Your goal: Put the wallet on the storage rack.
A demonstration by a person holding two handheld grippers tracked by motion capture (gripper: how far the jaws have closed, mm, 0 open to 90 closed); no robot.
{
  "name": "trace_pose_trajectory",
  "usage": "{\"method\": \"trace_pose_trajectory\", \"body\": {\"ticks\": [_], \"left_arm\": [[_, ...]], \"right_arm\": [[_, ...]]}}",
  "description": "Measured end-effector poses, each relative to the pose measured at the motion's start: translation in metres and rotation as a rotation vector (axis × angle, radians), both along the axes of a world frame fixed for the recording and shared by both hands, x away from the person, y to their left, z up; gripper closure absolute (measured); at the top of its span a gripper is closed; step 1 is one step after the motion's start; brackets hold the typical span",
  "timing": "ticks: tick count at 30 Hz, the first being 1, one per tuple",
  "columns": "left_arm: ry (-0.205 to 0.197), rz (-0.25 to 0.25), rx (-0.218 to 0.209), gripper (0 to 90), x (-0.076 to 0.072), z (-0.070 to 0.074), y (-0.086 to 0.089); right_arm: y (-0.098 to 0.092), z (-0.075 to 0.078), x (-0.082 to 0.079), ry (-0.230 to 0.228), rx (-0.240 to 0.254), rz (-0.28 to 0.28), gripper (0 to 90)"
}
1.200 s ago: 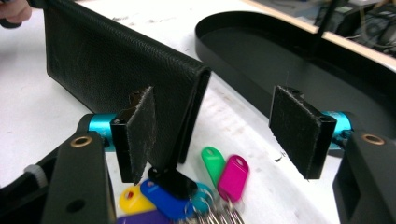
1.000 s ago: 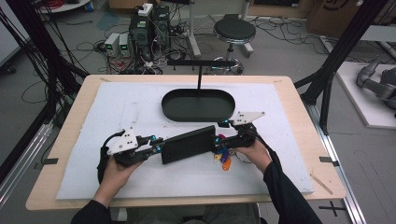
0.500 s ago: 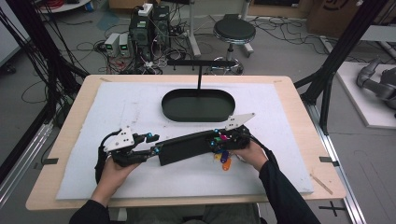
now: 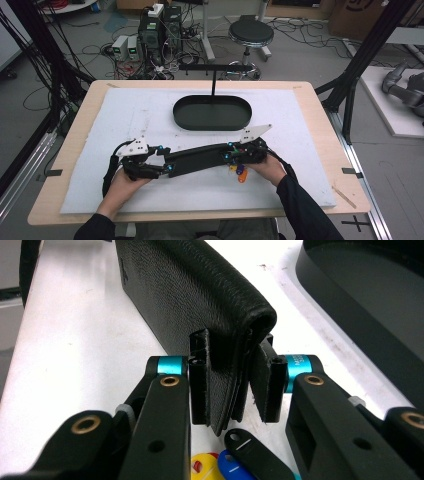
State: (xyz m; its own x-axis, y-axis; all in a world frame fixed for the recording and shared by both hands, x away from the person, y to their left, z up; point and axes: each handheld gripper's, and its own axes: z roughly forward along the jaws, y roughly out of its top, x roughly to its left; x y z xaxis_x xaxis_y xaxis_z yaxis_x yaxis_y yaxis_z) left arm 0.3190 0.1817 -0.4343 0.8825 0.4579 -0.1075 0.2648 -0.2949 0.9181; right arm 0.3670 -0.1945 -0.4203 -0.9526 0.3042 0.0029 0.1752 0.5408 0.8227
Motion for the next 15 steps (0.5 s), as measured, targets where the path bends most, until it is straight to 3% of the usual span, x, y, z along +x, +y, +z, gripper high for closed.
{"method": "trace_pose_trajectory", "body": {"ticks": [2, 6, 10, 15], "left_arm": [[0.027, -0.016, -0.009, 37.9, 0.0013, -0.0035, -0.001], [0.031, -0.021, 0.008, 39.4, 0.0007, -0.0062, -0.0046], [0.012, -0.039, 0.03, 60.6, -0.0007, -0.0085, -0.0079], [0.002, -0.051, 0.007, 67.9, -0.0004, -0.0088, -0.0071]], "right_arm": [[0.0002, -0.0002, -0.0005, 0.002, 0.003, -0.005, 73.1], [0.0, -0.0001, -0.0016, 0.002, 0.002, -0.01, 73.0], [0.0001, -0.0004, -0.0022, 0.002, 0.007, -0.01, 73.0], [0.0003, -0.0001, -0.0031, 0.003, 0.002, -0.012, 72.8]]}}
